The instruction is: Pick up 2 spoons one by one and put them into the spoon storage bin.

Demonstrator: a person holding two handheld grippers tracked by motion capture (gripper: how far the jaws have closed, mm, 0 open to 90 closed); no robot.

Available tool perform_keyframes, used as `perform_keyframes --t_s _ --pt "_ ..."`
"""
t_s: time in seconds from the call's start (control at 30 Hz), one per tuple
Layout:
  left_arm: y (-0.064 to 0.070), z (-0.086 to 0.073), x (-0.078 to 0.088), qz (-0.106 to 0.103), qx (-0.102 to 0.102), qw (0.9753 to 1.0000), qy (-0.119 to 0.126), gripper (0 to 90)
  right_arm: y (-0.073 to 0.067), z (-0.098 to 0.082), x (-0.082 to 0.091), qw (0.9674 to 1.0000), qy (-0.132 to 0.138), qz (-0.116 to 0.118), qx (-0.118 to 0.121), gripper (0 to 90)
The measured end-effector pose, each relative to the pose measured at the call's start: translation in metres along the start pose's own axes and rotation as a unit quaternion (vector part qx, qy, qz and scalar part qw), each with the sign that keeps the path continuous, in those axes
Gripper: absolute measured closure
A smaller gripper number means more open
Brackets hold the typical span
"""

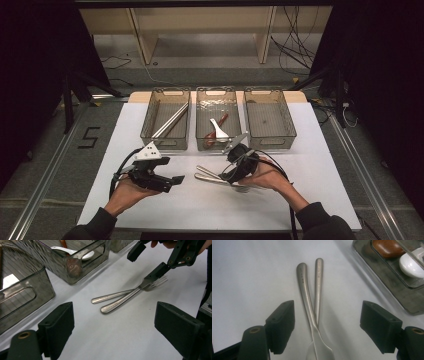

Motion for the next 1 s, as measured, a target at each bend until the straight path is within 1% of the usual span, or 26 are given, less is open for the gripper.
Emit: perform_keyframes --t_s 0.23,0.33,0.47,0.53,0.57,0.6,0.63,0.67,0.7,0.87,0.9,1.0 --pt "0.000 0.000 0.000 -0.001 0.000 1.0000 0.000 15.7 -0.001 -0.001 -0.004 0.9999 -0.014 0.004 0.004 29.2" --pt "0.000 0.000 0.000 -0.001 0.000 1.0000 -0.001 15.7 -0.001 -0.002 -0.005 0.9997 -0.020 0.005 0.011 29.2" --pt "0.000 0.000 0.000 -0.001 0.000 1.0000 -0.001 15.8 -0.002 -0.003 -0.009 0.9995 -0.028 0.006 0.013 29.2" --pt "0.000 0.000 0.000 -0.001 0.001 1.0000 0.000 15.8 -0.003 -0.004 -0.010 0.9992 -0.037 0.007 0.013 29.2" --pt "0.000 0.000 0.000 -0.002 0.001 1.0000 0.000 15.7 -0.003 -0.004 -0.011 0.9992 -0.039 0.007 0.008 29.2" --pt "0.000 0.000 0.000 -0.001 0.001 1.0000 0.000 15.8 -0.003 -0.005 -0.012 0.9990 -0.041 0.007 0.014 29.2" --pt "0.000 0.000 0.000 -0.001 0.001 1.0000 0.000 15.8 -0.004 -0.004 -0.012 0.9990 -0.043 0.007 0.010 29.3" --pt "0.000 0.000 0.000 -0.001 0.001 1.0000 0.000 15.8 -0.004 -0.005 -0.013 0.9989 -0.044 0.007 0.016 29.3" --pt "0.000 0.000 0.000 -0.001 0.001 1.0000 0.000 15.8 -0.004 -0.005 -0.013 0.9989 -0.044 0.006 0.016 29.3" --pt "0.000 0.000 0.000 -0.001 0.001 1.0000 0.000 15.7 -0.004 -0.007 -0.016 0.9988 -0.047 0.007 0.012 29.8" --pt "0.000 0.000 0.000 -0.001 0.001 1.0000 0.000 15.7 -0.004 -0.008 -0.017 0.9985 -0.052 0.006 0.015 29.8" --pt "0.000 0.000 0.000 -0.001 0.001 1.0000 0.000 15.7 -0.004 -0.009 -0.018 0.9985 -0.053 0.007 0.013 29.9"
Point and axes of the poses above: each handheld gripper's, and its own axes: x roughly backward along the jaws, z roughly out of its top, y roughly to its right, the point moved 2 cm from there along -x, roughly forward along the jaws, and after that the axes turned 6 degrees about y, right-handed, at the moved point
